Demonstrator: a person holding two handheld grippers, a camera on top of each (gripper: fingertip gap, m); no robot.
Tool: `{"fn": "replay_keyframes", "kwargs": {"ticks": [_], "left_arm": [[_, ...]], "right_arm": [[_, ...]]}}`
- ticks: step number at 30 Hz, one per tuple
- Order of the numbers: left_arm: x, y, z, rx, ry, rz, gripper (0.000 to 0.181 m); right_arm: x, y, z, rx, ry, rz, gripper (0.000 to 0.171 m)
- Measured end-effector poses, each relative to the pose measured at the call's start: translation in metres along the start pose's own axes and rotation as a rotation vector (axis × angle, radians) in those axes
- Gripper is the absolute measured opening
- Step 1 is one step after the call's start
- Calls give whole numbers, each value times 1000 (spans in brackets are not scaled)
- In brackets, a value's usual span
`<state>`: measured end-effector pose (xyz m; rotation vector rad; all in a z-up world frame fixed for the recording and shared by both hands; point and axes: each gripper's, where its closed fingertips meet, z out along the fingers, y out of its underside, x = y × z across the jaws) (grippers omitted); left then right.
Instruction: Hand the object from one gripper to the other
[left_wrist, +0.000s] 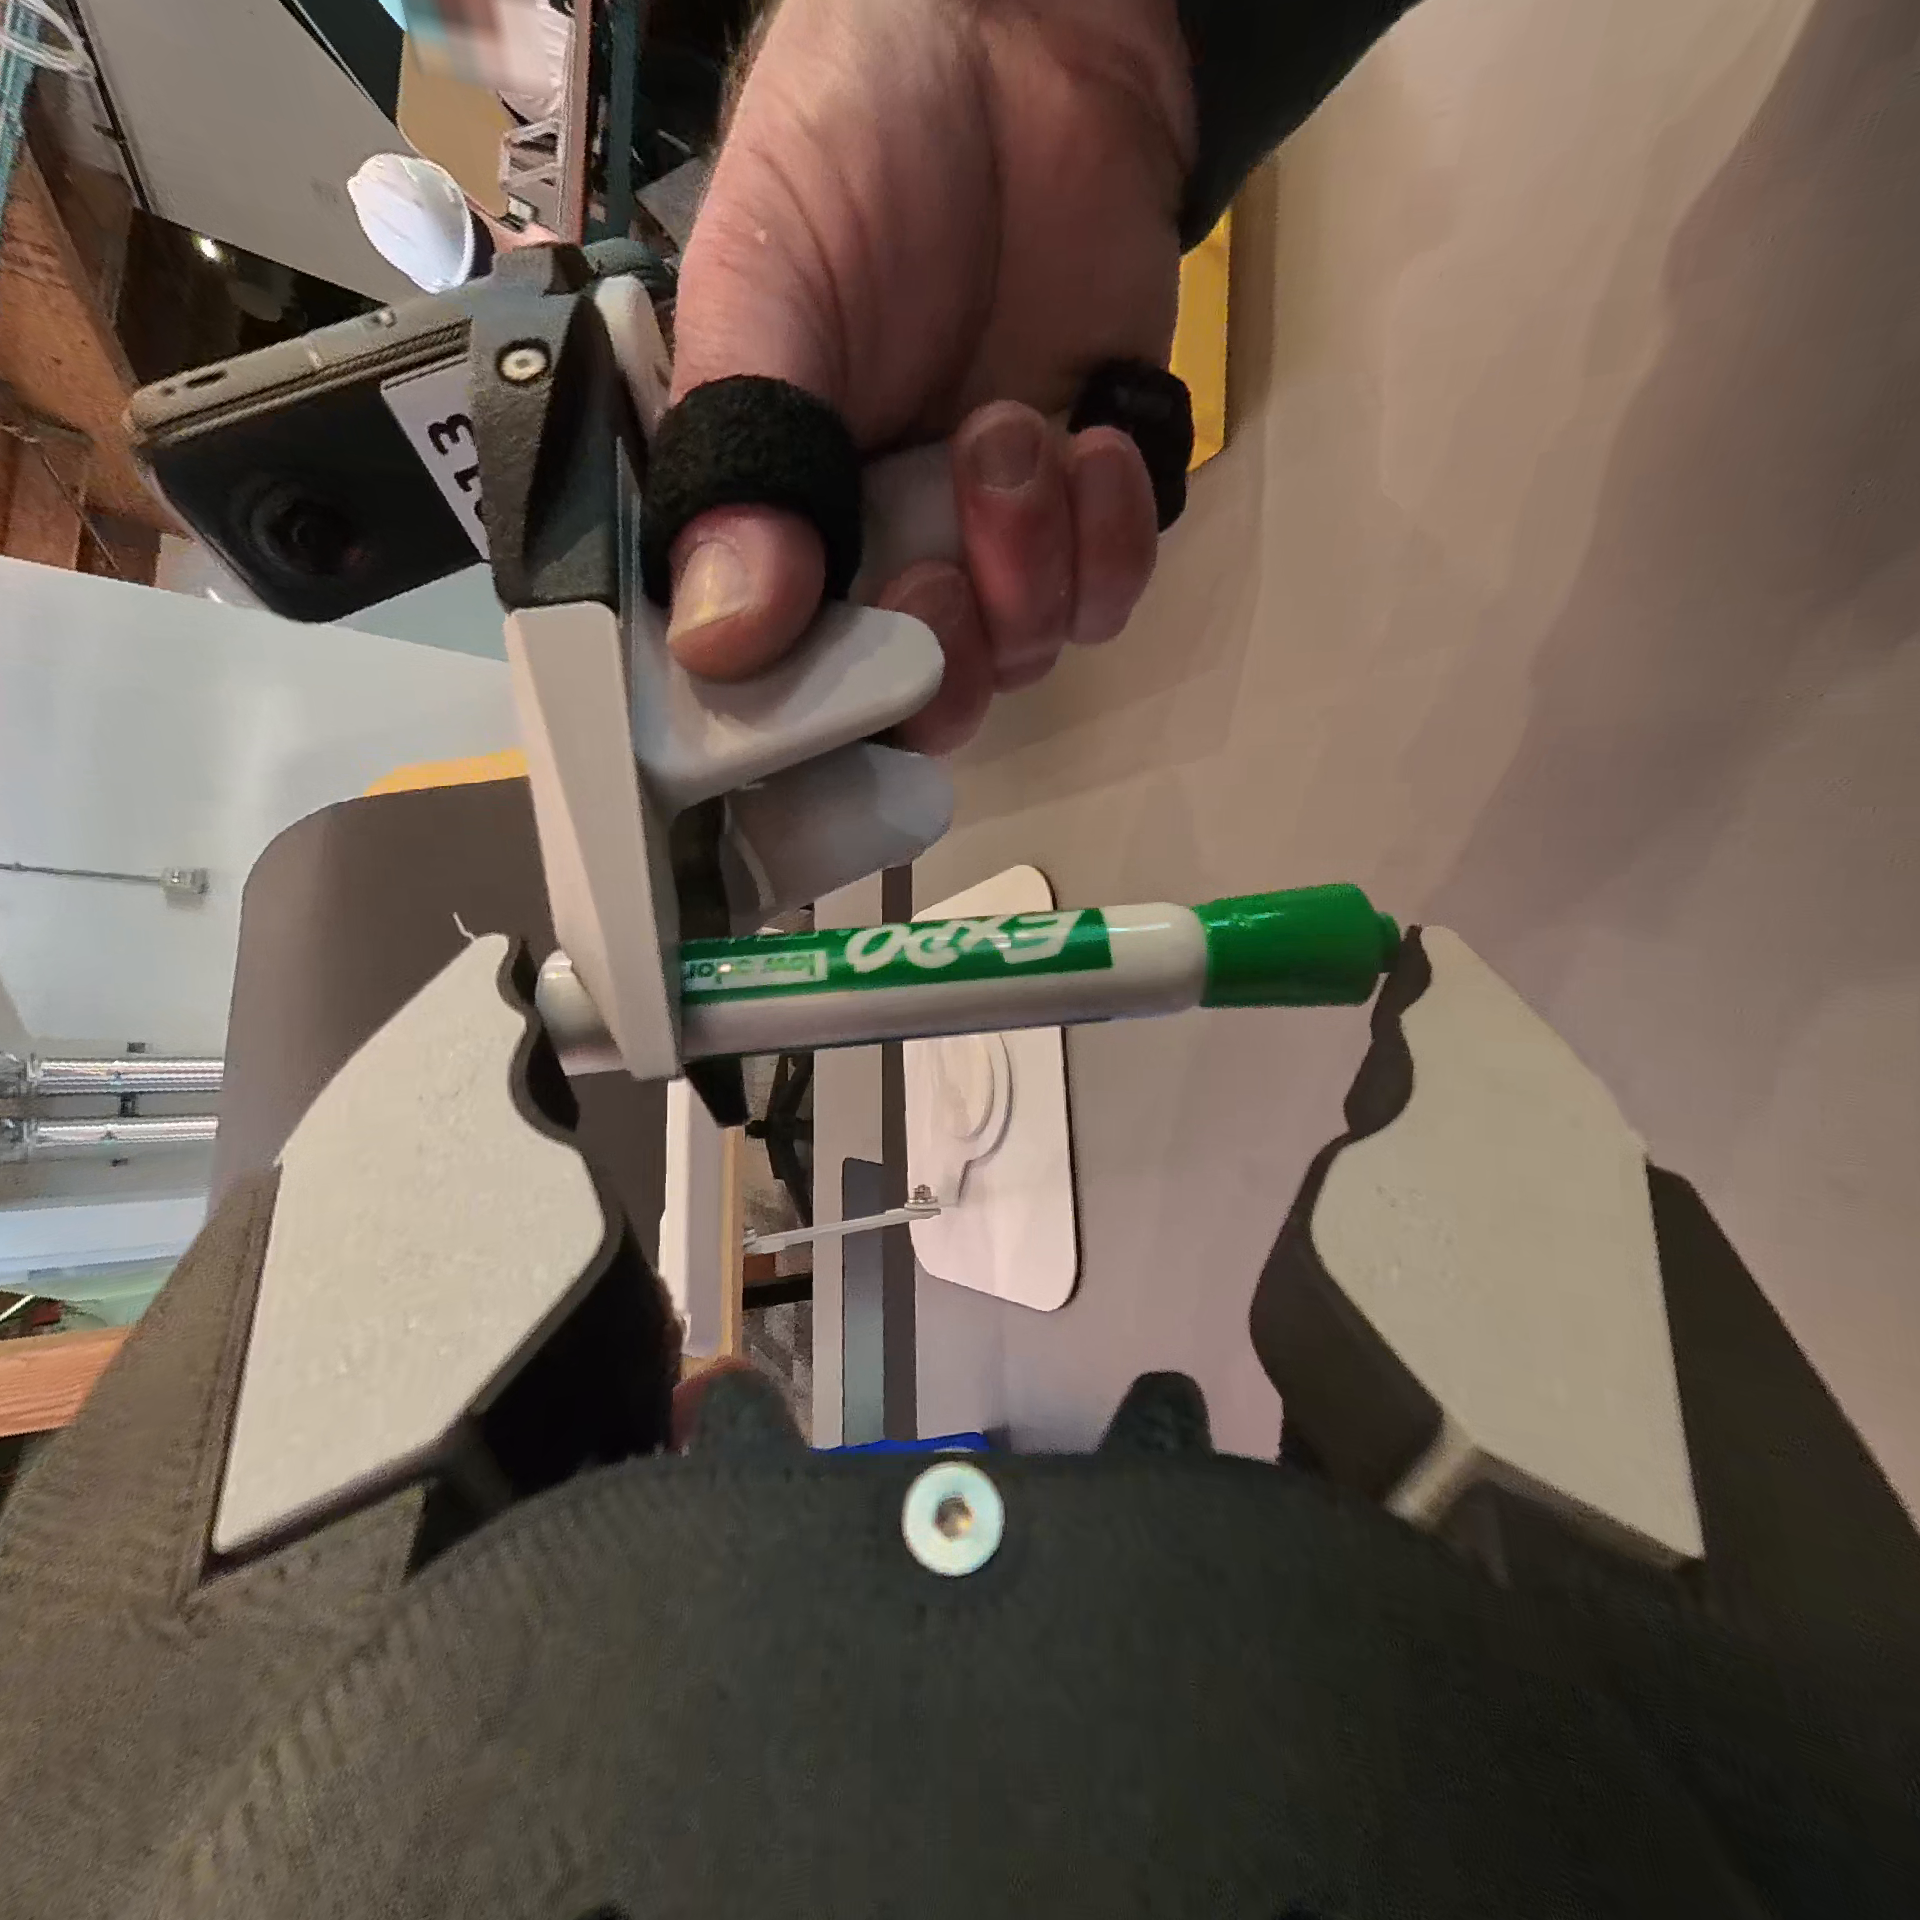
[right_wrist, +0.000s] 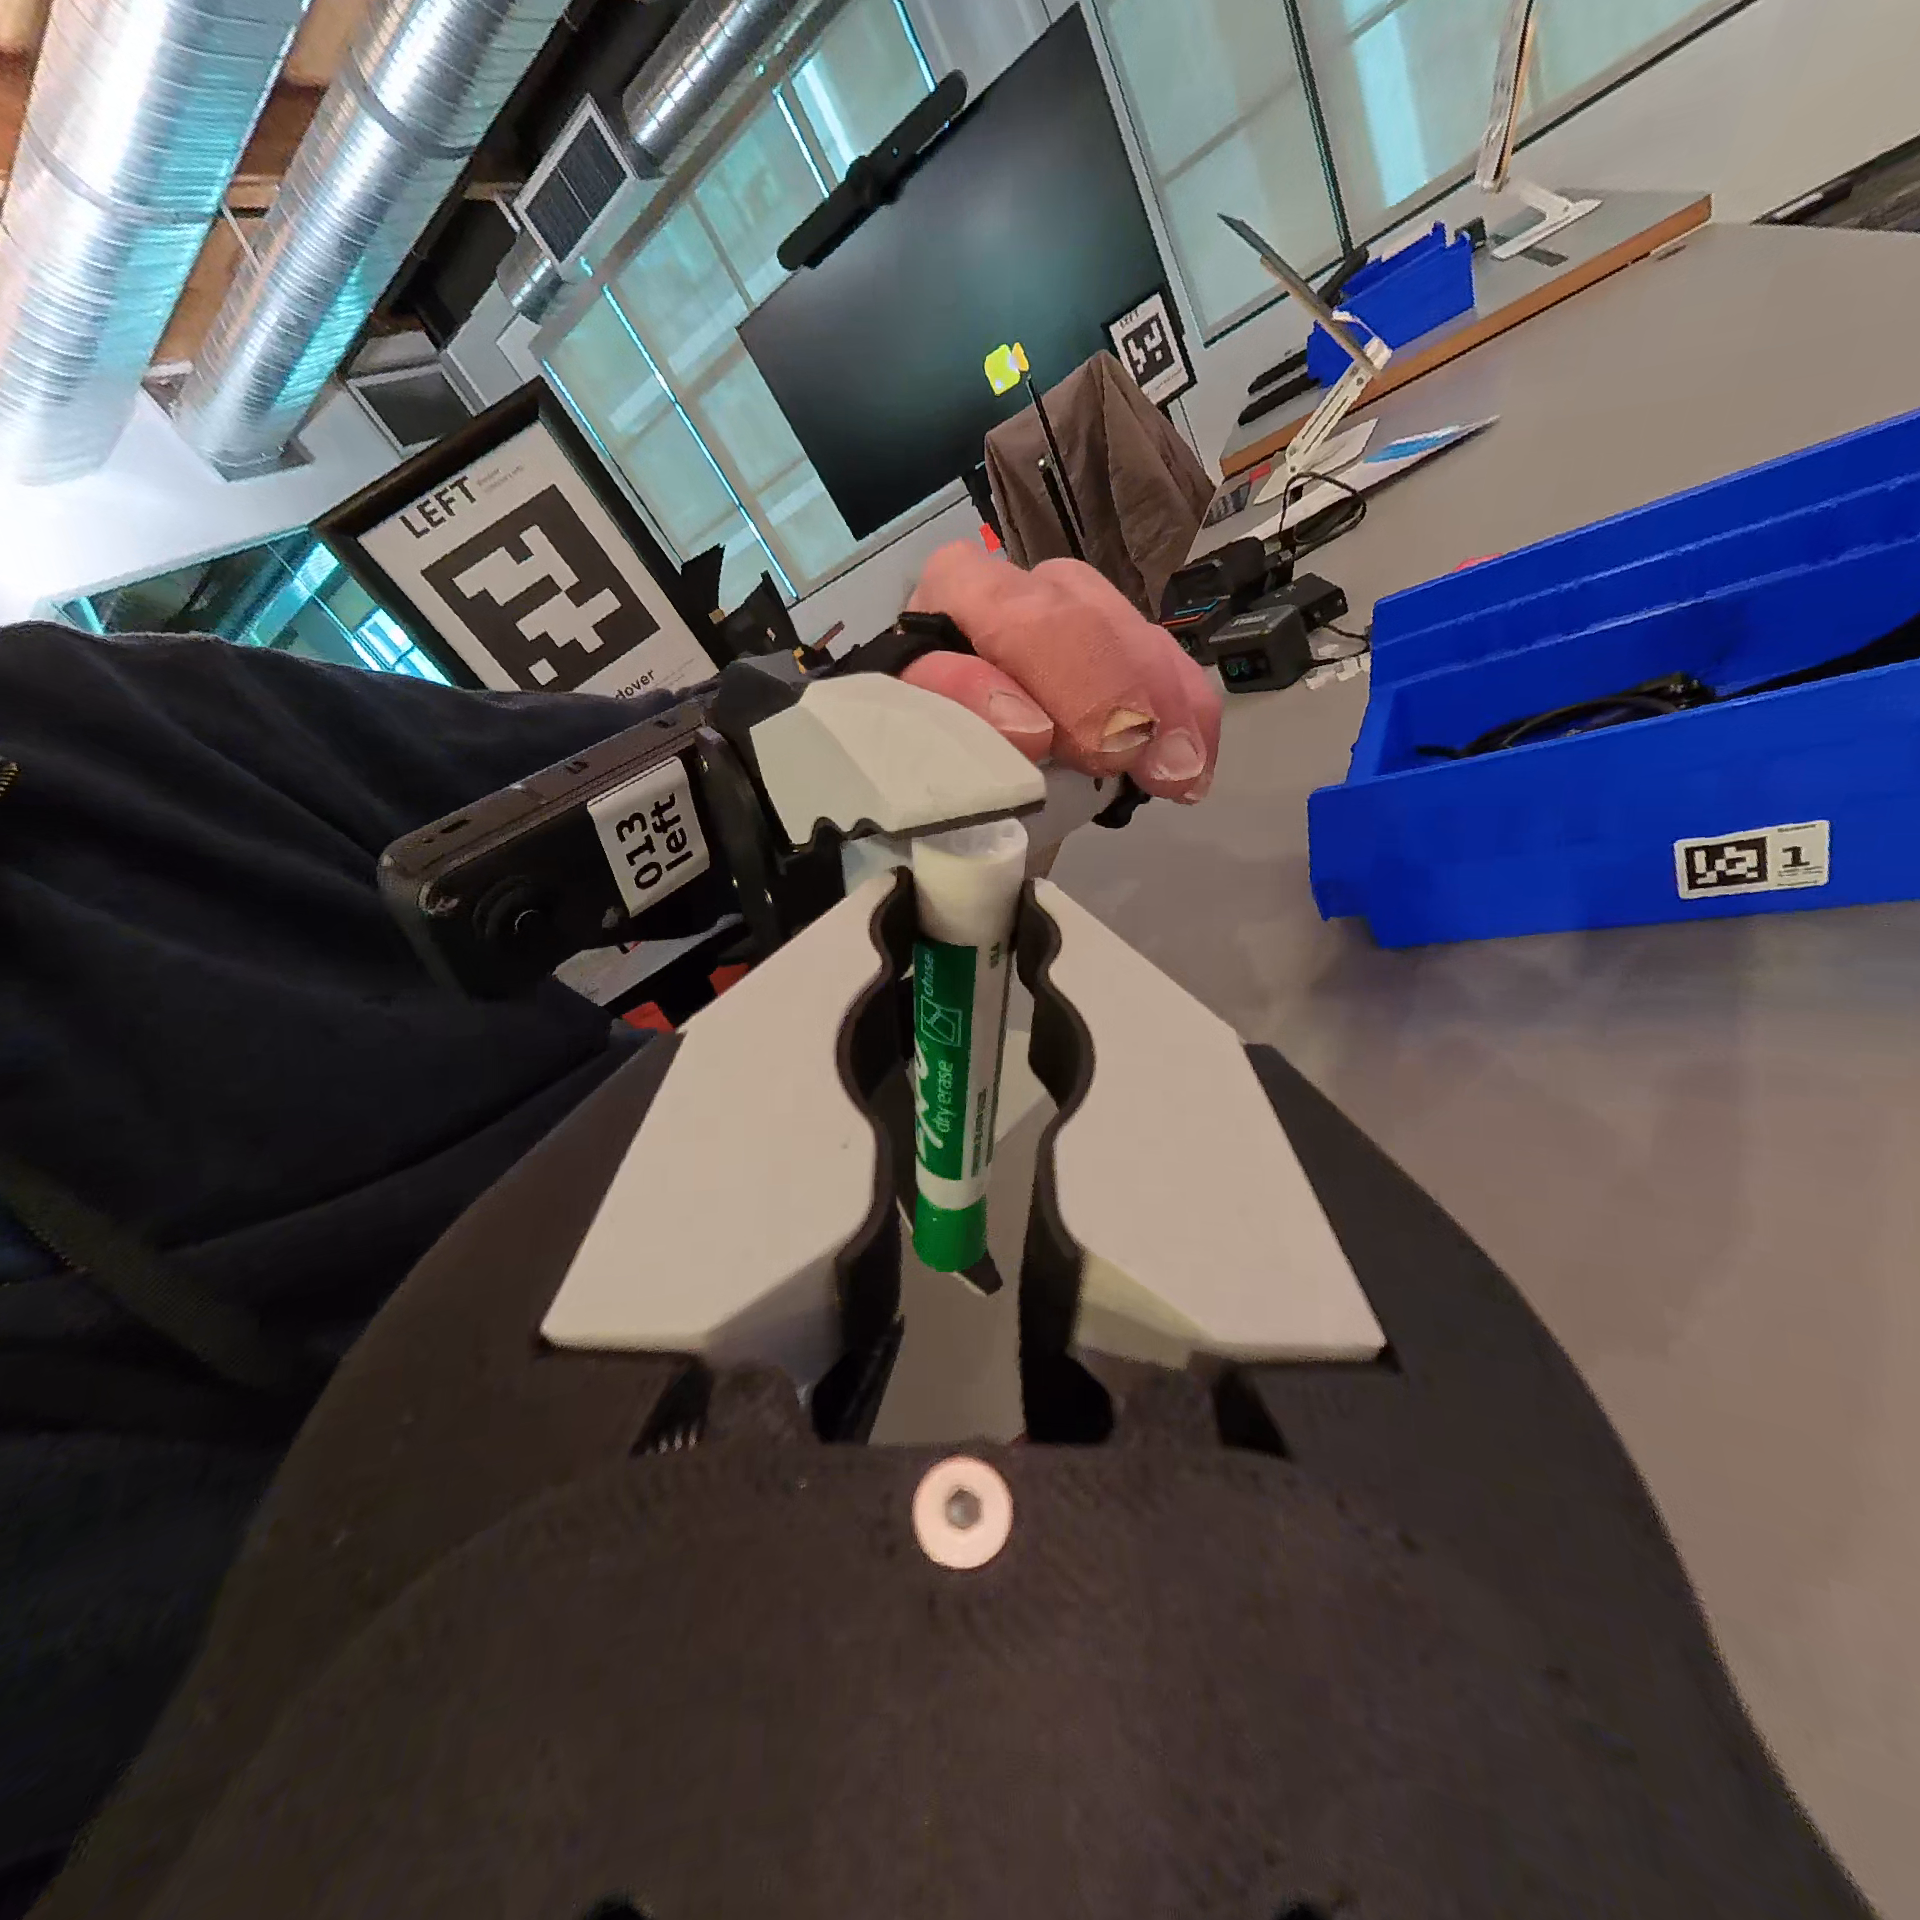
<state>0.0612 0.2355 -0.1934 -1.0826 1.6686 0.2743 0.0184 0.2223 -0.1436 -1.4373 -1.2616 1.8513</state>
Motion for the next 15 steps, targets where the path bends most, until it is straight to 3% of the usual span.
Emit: {"fn": "replay_keyframes", "kwargs": {"ticks": [5,11,15], "left_arm": [[-5,0,-3,13,-29,-28,143],[-17,3,-10,20,-71,-79,143],[-24,2,-14,66,-49,-237,143]], "right_arm": [[-2,-4,2,18,-10,-7,18],[-2,3,1,21,-2,-28,35],[-5,4,-7,51,45,-139,44]]}}
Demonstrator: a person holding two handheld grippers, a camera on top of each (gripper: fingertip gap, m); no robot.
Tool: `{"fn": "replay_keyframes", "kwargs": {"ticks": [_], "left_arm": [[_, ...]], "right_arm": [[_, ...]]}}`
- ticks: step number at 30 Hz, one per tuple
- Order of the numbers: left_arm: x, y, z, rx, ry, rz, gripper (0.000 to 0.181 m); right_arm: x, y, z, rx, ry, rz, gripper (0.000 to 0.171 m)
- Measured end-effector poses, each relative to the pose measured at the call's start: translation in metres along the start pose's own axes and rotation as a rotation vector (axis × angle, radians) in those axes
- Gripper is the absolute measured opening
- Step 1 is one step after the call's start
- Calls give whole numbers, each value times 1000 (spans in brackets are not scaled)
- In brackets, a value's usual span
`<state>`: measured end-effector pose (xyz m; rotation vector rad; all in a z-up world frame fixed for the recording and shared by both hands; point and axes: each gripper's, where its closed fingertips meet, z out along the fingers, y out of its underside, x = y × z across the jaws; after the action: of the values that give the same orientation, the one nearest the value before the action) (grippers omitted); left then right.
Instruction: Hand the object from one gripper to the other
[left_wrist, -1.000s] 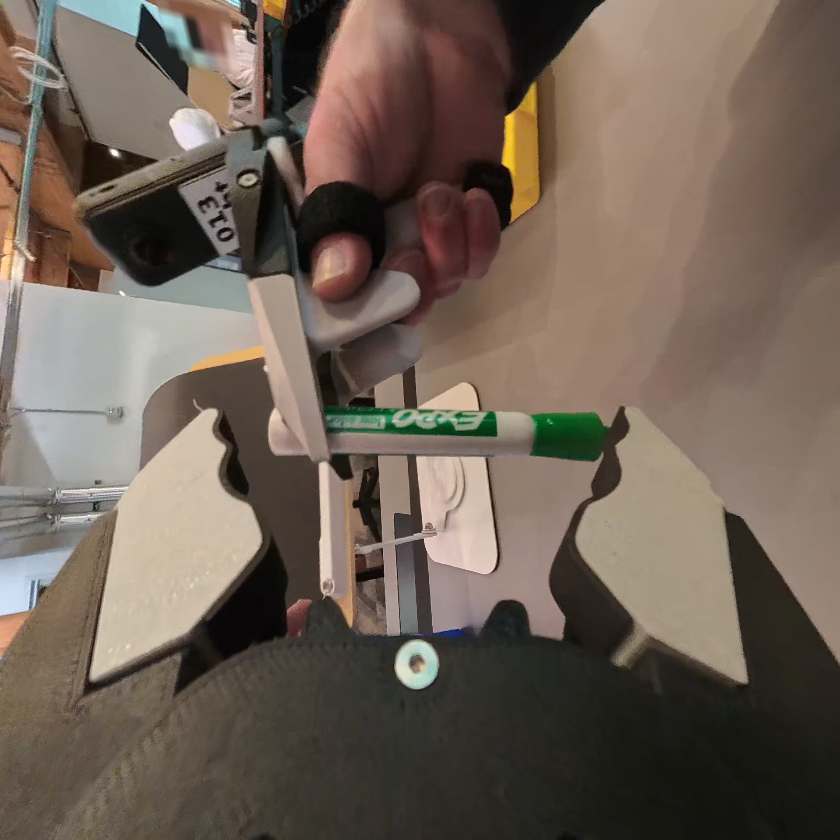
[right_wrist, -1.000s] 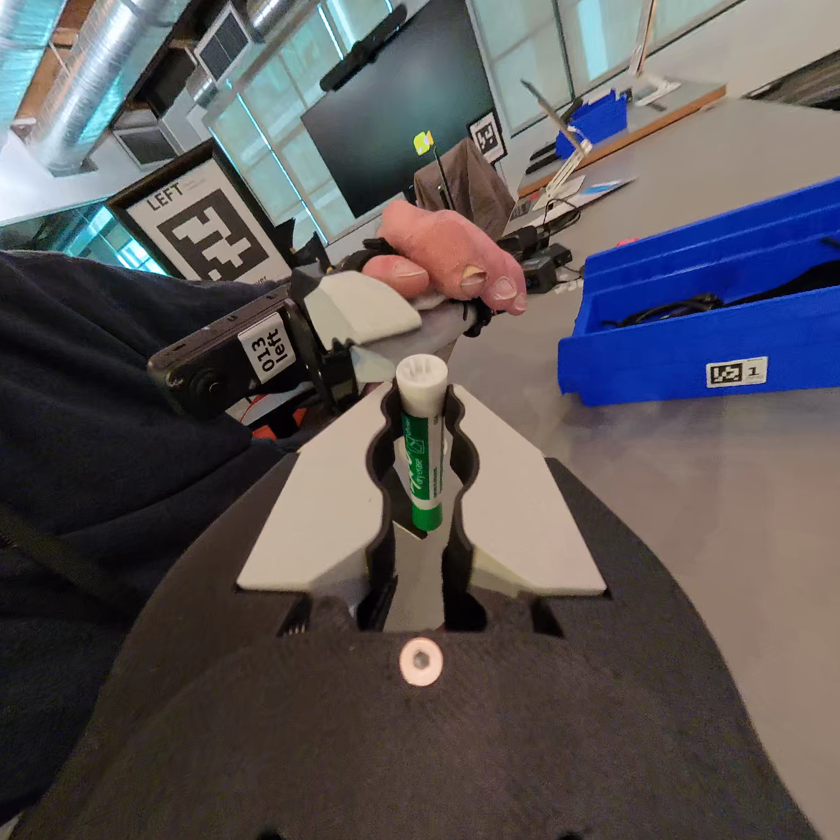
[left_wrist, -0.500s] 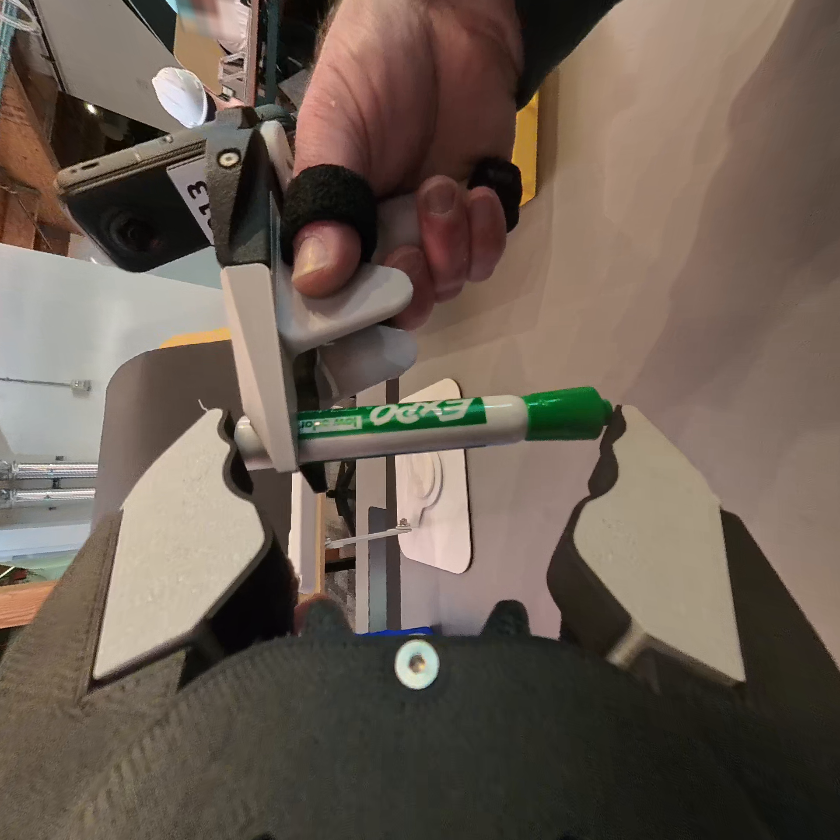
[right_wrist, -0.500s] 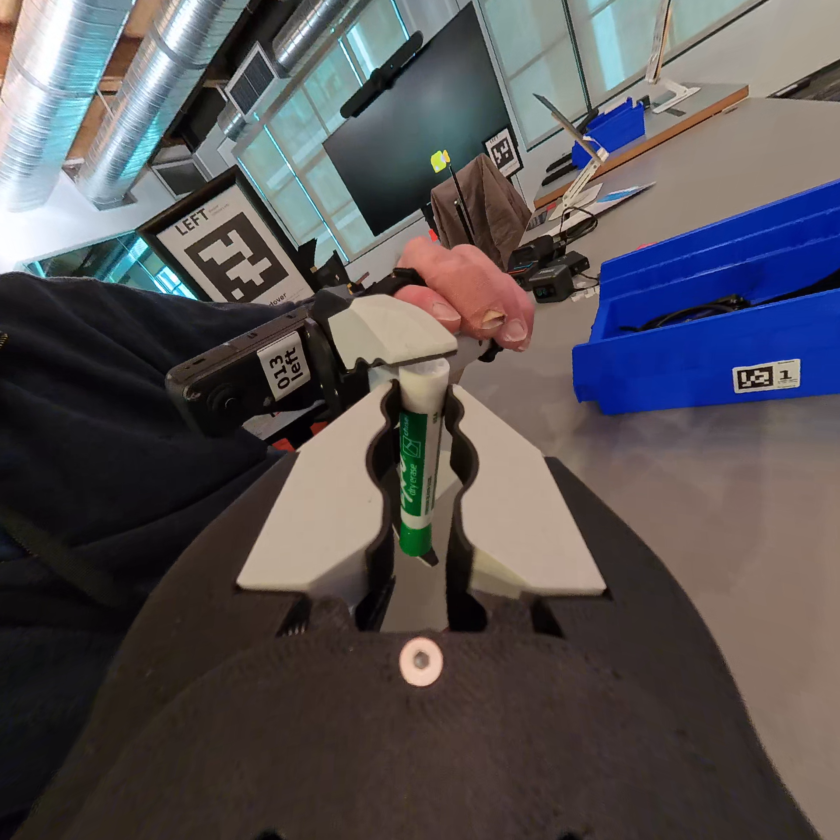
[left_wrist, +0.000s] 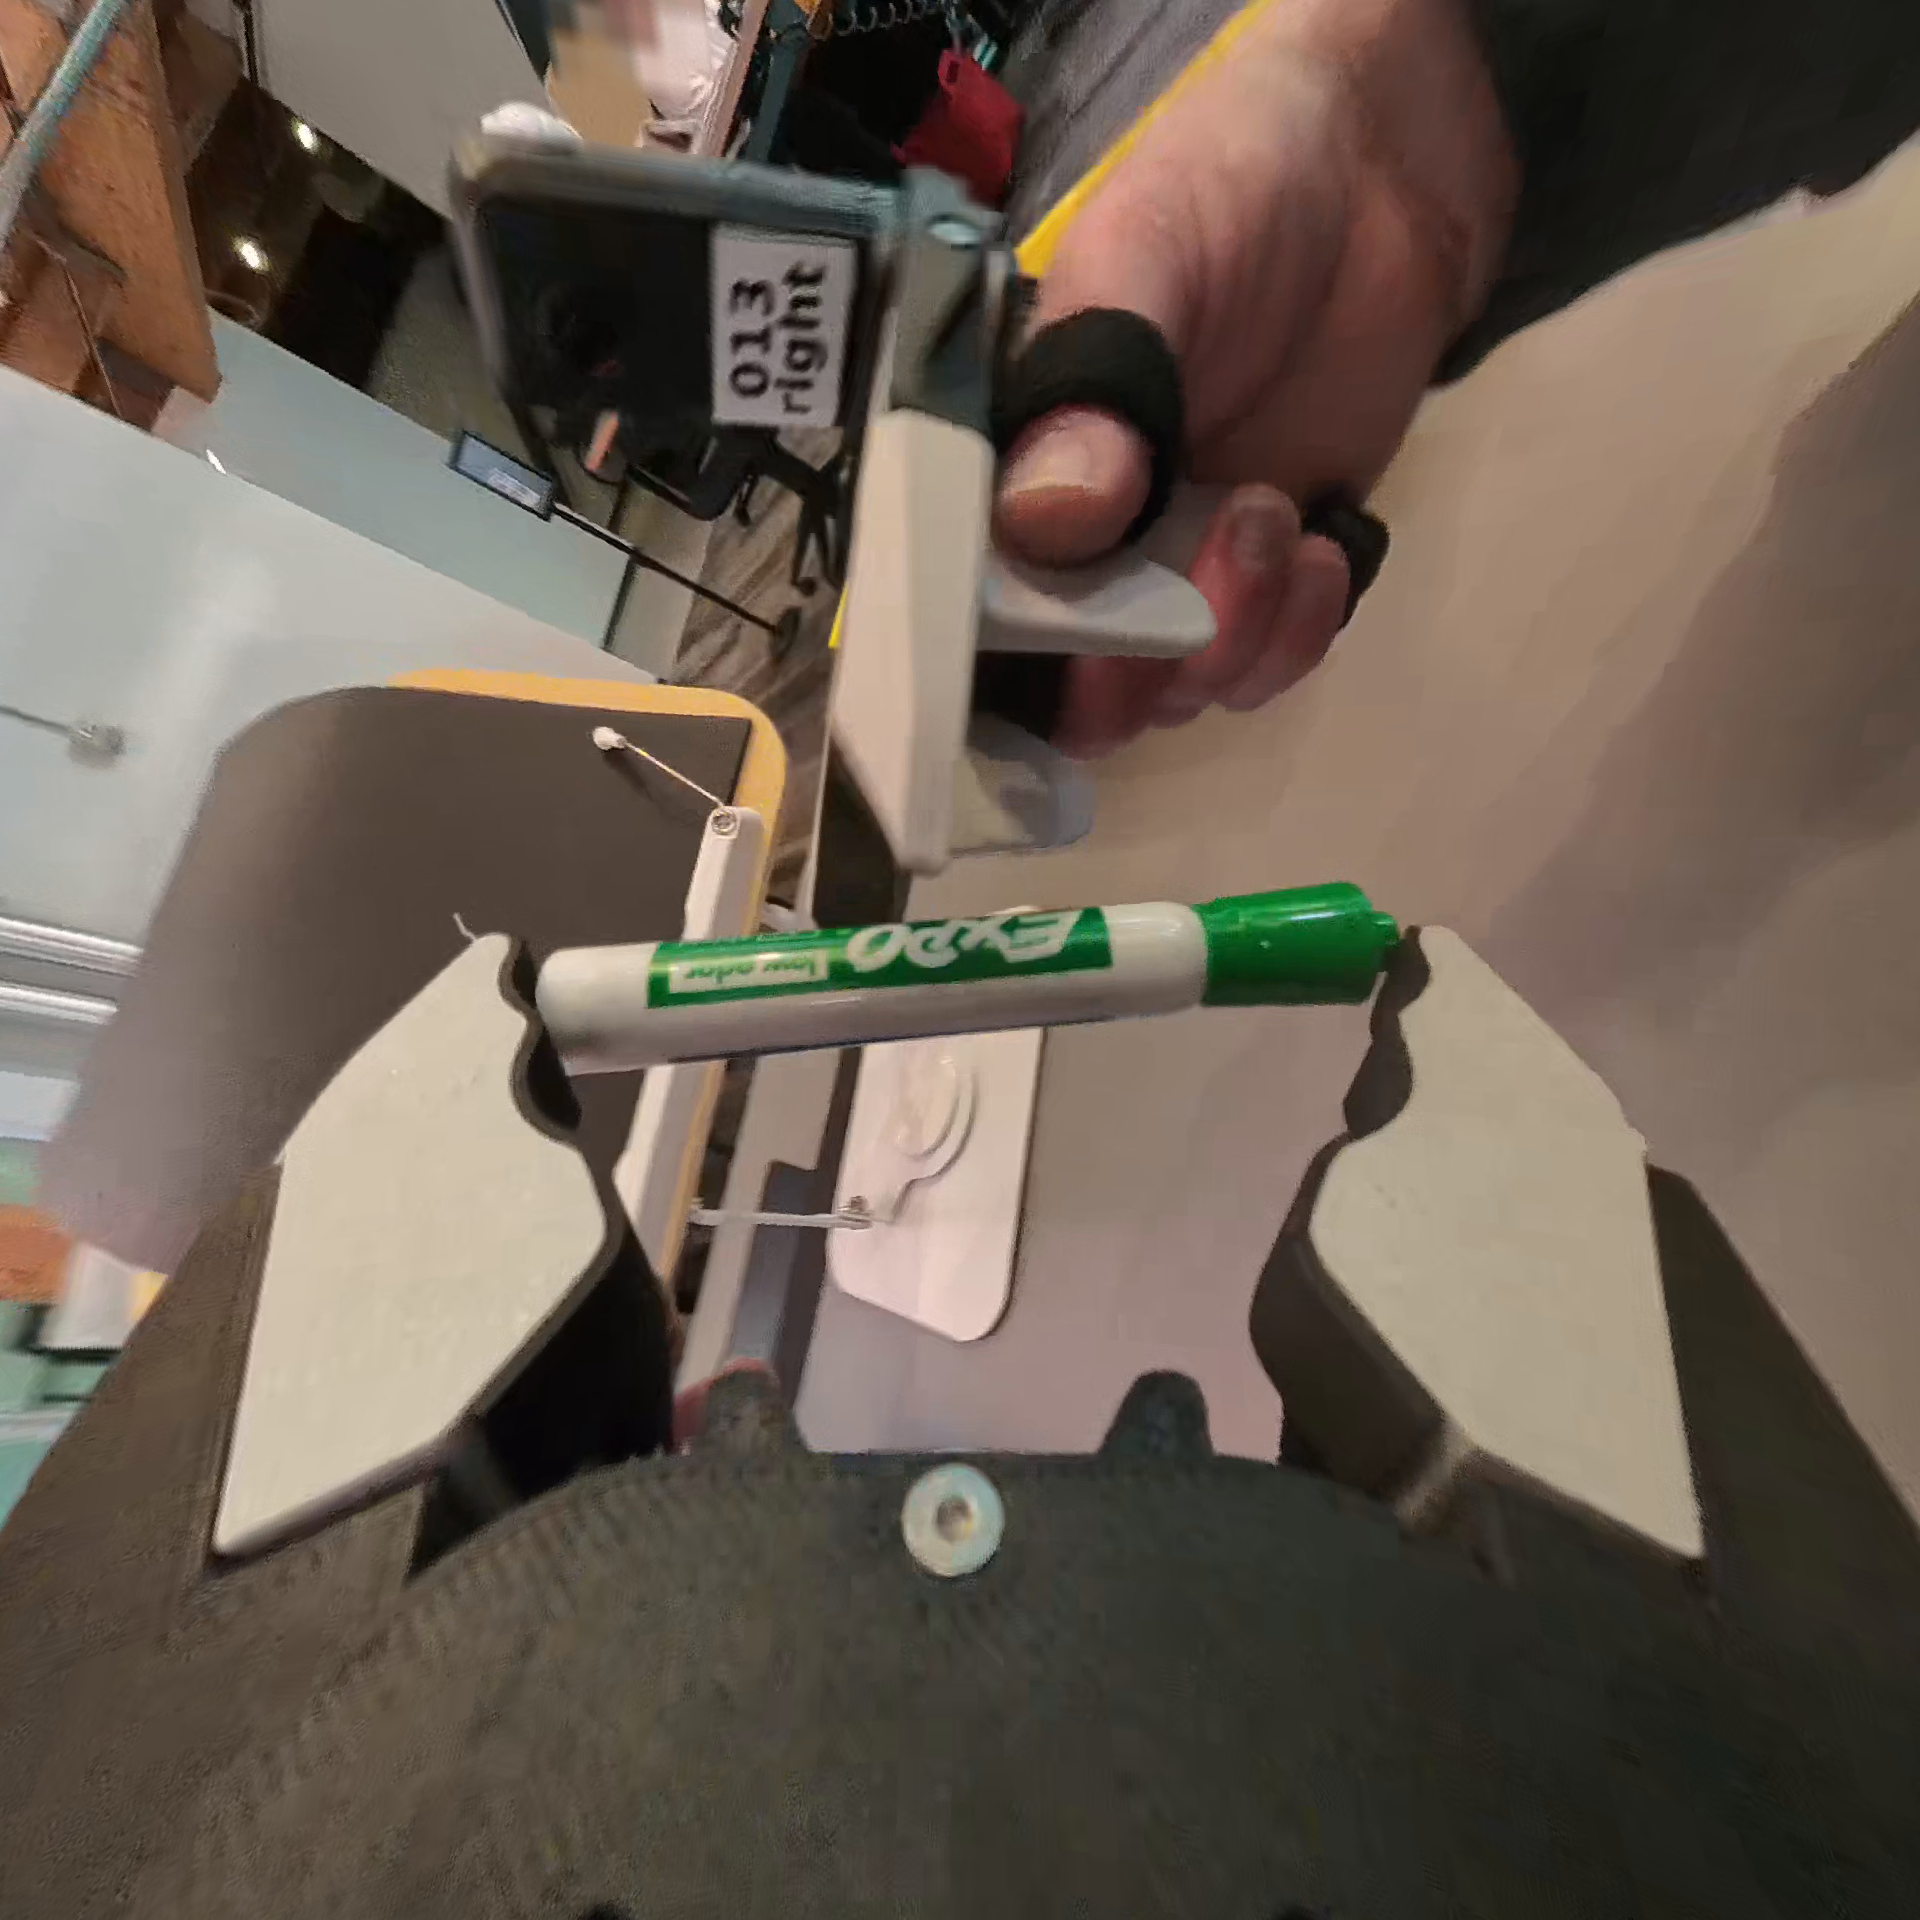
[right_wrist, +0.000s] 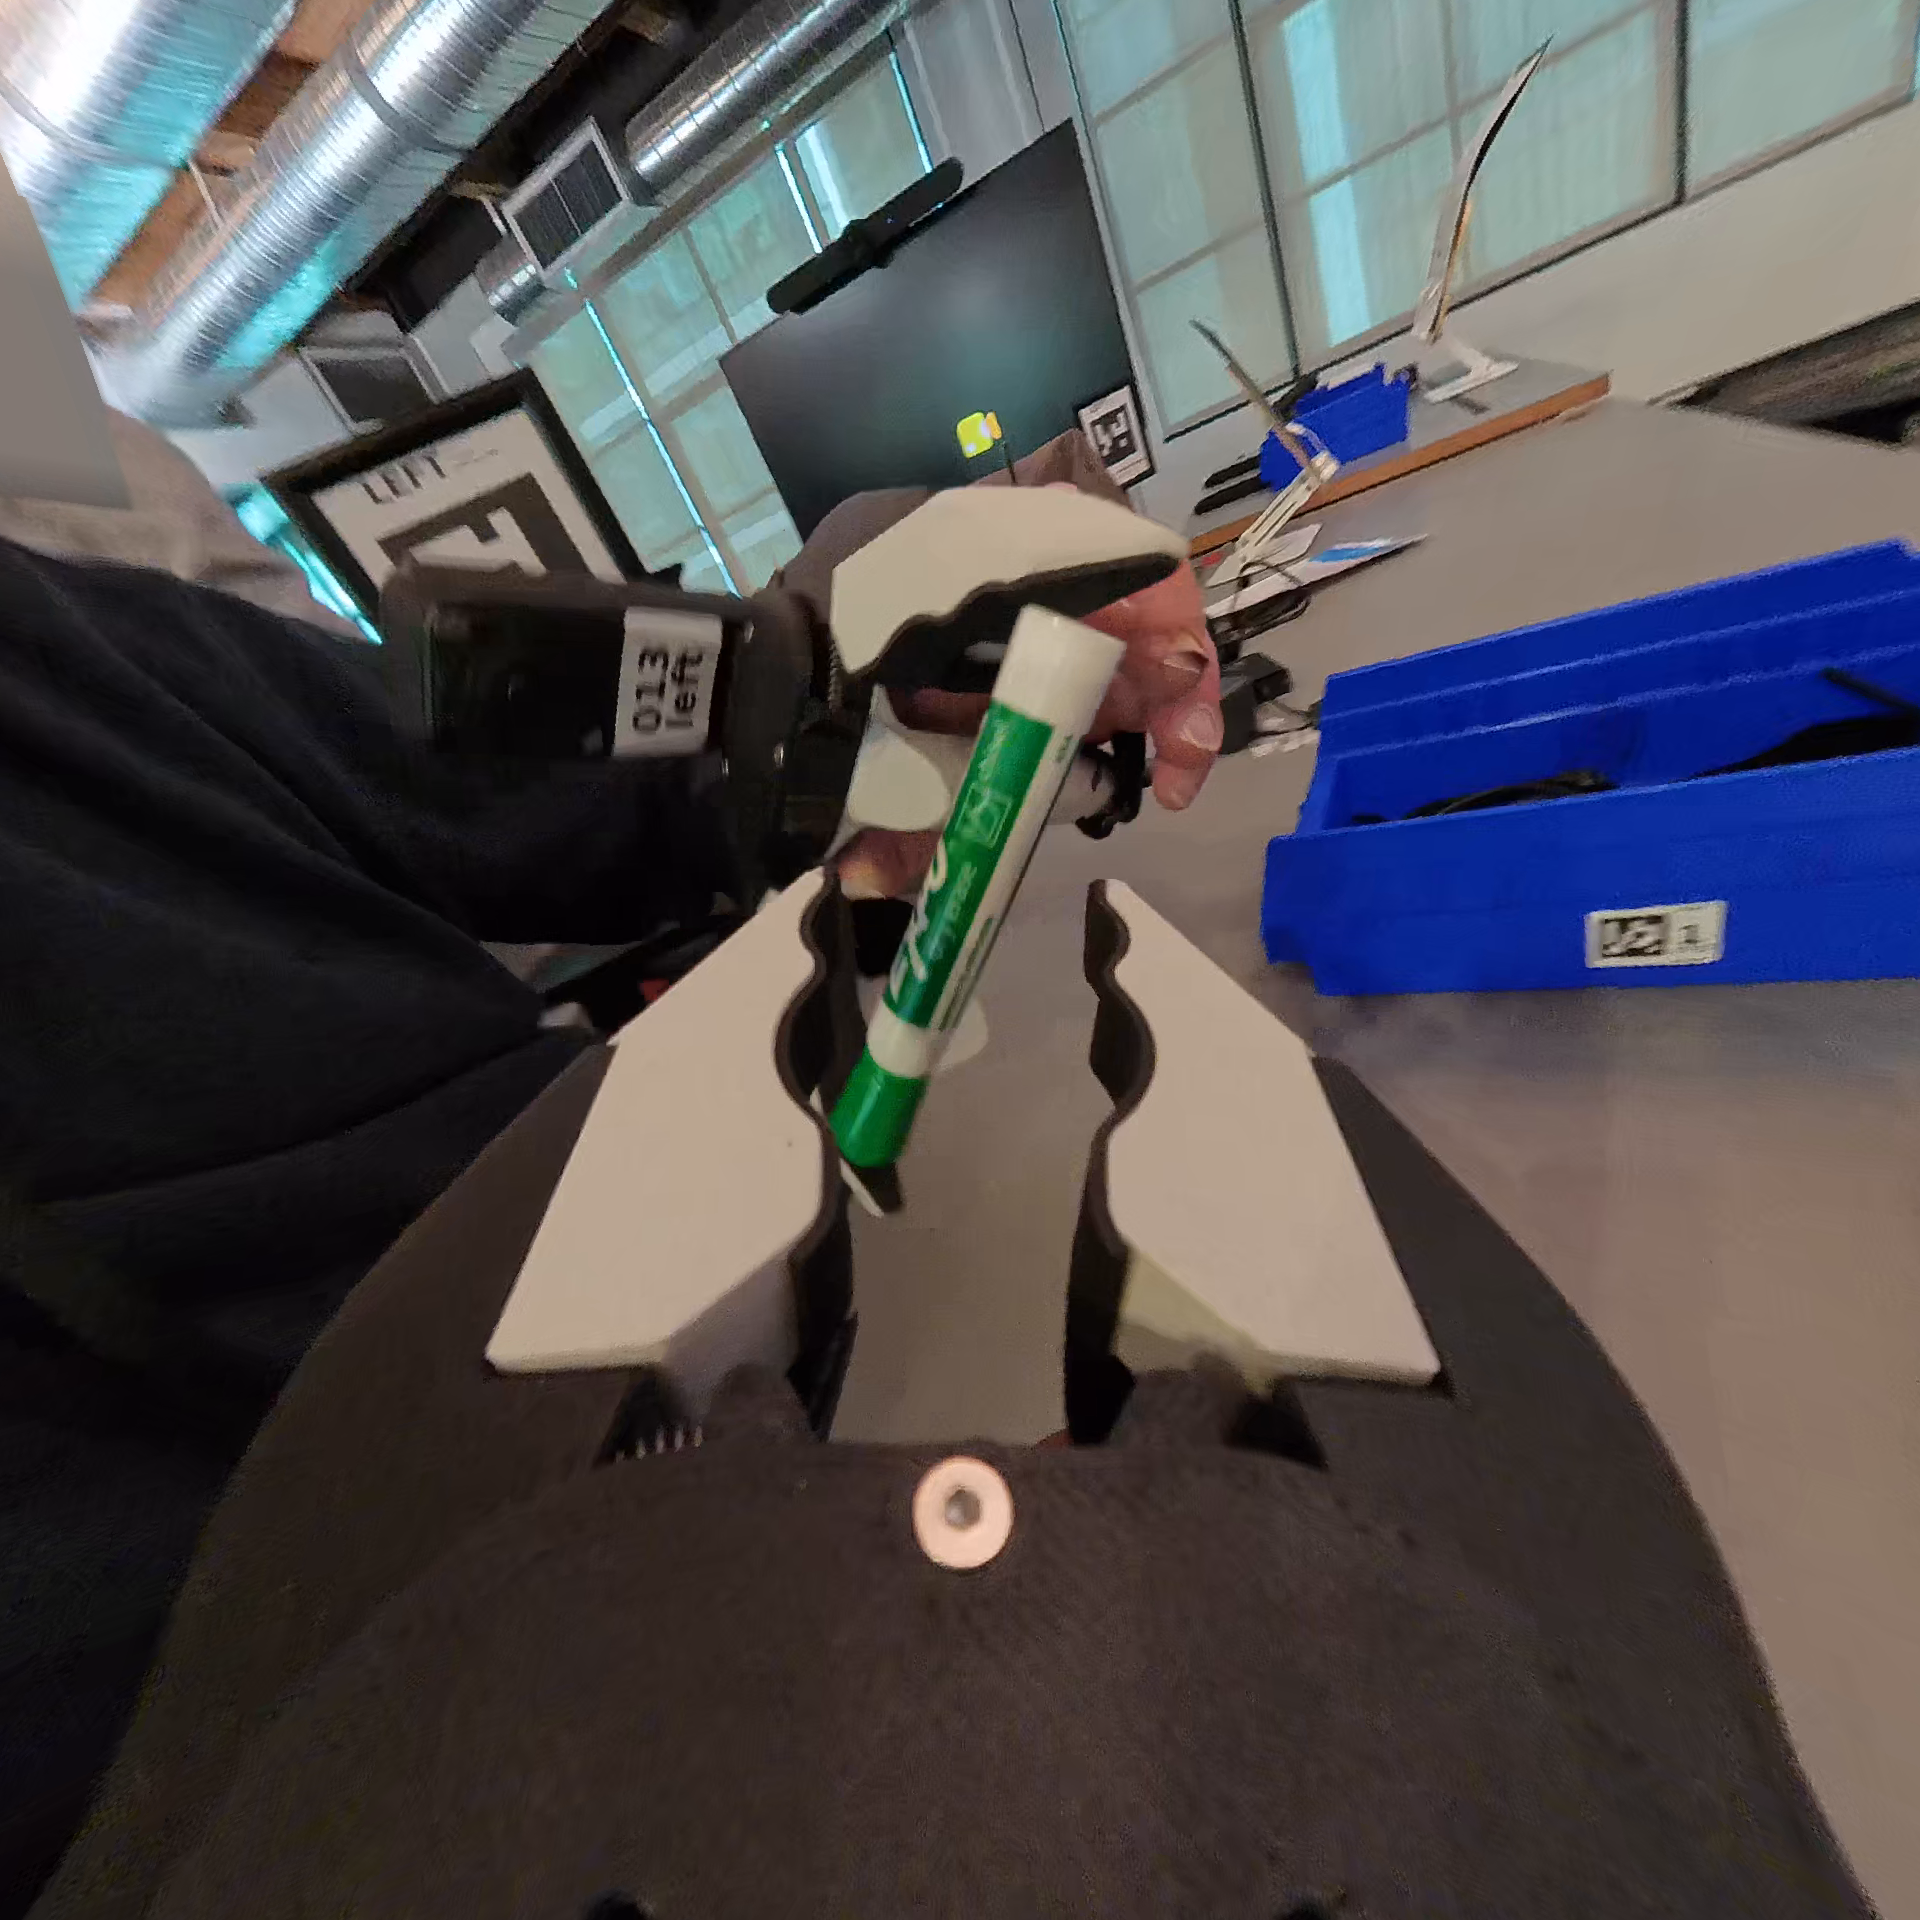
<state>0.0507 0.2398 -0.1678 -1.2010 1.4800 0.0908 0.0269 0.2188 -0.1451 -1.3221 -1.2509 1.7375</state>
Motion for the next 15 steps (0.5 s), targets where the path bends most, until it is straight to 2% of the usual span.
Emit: {"fn": "replay_keyframes", "kwargs": {"ticks": [4,6,9,15], "left_arm": [[-9,-2,-5,71,57,-269,143],[-15,-2,-8,110,85,-400,143],[-15,0,-9,149,171,-596,143],[-6,-5,-7,226,343,-867,143]], "right_arm": [[-1,-7,-19,13,101,-197,46],[-4,-15,-32,33,160,-326,41],[2,-6,-37,-126,334,-647,39],[-12,8,-15,-356,473,-1278,42]]}}
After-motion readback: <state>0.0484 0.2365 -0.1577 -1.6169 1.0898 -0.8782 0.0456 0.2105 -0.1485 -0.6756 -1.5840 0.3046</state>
